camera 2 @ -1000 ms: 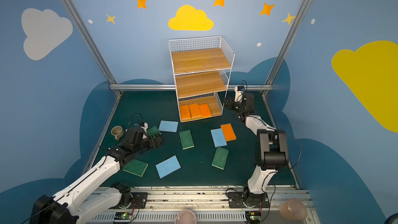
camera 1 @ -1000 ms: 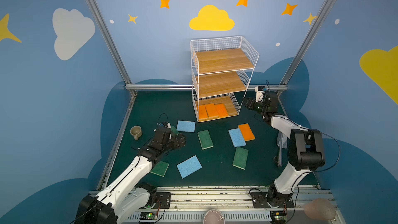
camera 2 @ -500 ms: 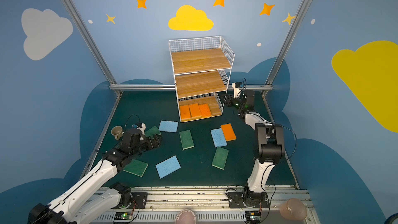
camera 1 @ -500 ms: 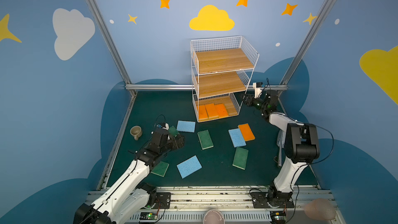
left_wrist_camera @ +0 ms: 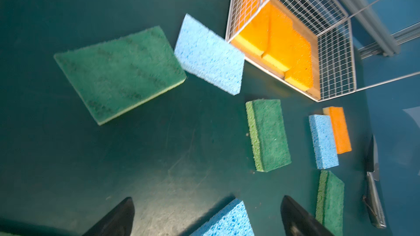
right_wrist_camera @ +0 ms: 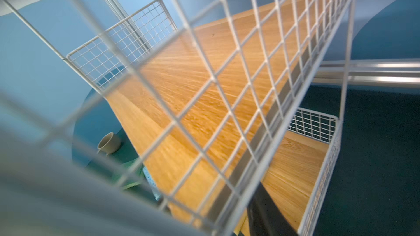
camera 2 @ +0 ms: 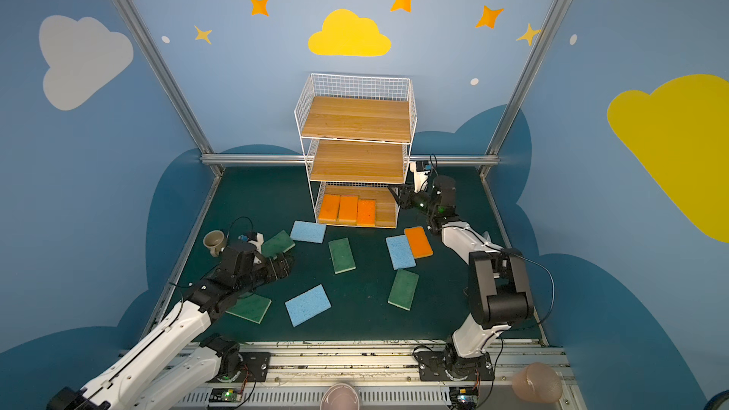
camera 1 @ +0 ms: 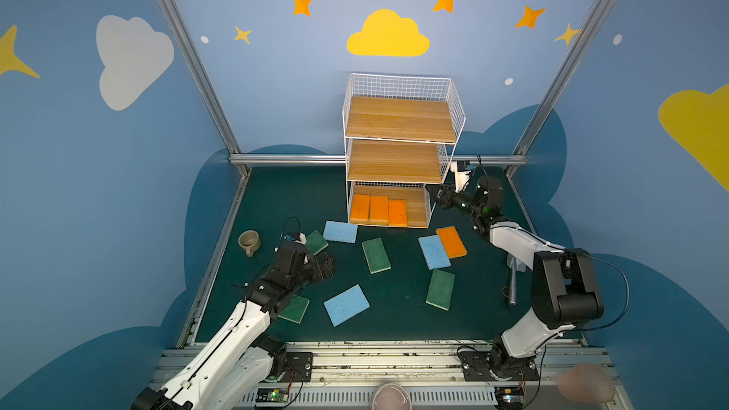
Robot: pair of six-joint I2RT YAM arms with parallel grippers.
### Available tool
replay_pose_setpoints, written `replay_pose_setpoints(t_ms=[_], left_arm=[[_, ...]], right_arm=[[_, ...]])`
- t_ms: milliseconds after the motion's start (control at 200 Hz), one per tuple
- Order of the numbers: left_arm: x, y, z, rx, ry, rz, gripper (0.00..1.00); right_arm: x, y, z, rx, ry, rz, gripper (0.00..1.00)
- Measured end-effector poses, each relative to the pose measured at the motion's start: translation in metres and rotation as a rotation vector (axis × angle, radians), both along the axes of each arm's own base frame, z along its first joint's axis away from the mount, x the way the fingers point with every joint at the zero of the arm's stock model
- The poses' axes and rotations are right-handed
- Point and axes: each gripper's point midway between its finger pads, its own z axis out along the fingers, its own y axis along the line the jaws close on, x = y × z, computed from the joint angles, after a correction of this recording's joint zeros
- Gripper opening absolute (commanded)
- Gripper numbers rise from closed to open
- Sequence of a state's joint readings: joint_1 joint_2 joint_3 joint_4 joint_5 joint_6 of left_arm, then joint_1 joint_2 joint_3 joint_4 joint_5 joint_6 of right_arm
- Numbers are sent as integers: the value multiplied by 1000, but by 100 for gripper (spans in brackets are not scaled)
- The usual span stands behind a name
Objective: Arrange cleaning sponges on a shelf
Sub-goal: Rotate the shelf at the top-center of the table, then pick up the cleaning sponge at the middle-right of the table.
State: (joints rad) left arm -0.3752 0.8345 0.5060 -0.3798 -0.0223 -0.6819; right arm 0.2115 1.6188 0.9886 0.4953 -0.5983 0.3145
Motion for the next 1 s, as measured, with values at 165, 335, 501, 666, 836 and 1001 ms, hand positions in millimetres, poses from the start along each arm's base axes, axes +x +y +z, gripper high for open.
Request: replay_pose_setpoints(t_ms=[165, 335, 501, 666, 836, 1001], left_arm=[[-7, -2, -19, 10, 91, -9, 99], [-13, -7, -30, 10, 157, -27, 95], [-9, -14, -26, 11, 180, -44, 84], [0, -28, -24, 27, 213, -80, 82], [11, -54, -24, 46, 227, -144, 93], [18, -76, -20, 43, 188, -200, 99]], right_arm=[[-7, -3, 11, -2, 17, -34, 64], [-19, -19, 23, -3, 53, -107, 73], [-45, -47, 29, -7, 113, -224, 73], [-73, -88, 36, 2, 186, -405, 64], [-80, -132, -3, 3, 373, -554, 64], [-85, -169, -90, 10, 684, -657, 66]])
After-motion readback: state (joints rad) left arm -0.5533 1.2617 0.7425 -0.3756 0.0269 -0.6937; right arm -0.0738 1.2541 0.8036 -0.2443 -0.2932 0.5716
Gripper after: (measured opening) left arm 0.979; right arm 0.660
